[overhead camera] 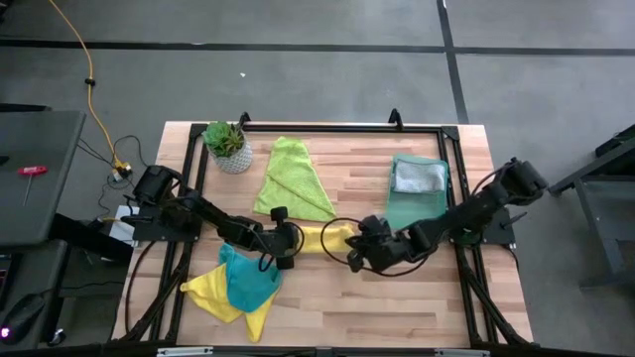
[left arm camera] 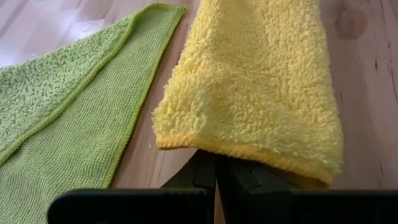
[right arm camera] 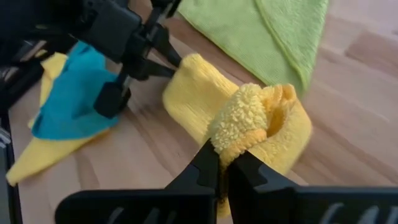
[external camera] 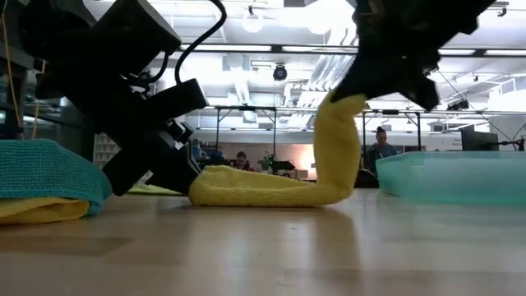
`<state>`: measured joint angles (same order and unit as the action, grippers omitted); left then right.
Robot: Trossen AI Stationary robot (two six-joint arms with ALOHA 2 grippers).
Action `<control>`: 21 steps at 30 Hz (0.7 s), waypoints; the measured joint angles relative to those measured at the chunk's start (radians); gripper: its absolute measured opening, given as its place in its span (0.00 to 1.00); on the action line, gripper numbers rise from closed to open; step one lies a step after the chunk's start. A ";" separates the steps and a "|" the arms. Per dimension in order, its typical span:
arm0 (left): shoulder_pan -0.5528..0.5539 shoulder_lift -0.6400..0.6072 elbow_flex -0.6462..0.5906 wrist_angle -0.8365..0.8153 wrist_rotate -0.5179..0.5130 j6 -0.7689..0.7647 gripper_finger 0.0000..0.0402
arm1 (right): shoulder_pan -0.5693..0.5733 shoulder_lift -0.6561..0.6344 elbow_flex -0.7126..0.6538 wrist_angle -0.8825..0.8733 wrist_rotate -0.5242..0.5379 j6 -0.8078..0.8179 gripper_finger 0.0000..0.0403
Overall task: Fold microfiber towels
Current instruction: Fold the top yellow microfiber cloth
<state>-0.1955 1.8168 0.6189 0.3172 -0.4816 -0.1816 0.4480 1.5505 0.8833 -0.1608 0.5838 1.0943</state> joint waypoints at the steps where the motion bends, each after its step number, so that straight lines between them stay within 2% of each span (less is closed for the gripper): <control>1: 0.000 0.000 0.000 0.000 -0.001 -0.001 0.00 | -0.007 0.010 0.000 0.024 0.000 -0.014 0.00; 14: -0.001 0.002 -0.001 0.001 -0.006 -0.025 0.00 | -0.080 0.195 0.000 0.340 -0.056 -0.110 0.00; 21: -0.001 0.002 -0.002 0.003 -0.007 -0.025 0.00 | -0.116 0.280 0.001 0.488 -0.125 -0.135 0.00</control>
<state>-0.1963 1.8187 0.6174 0.3201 -0.4885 -0.2063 0.3315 1.8310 0.8841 0.3277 0.4588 0.9598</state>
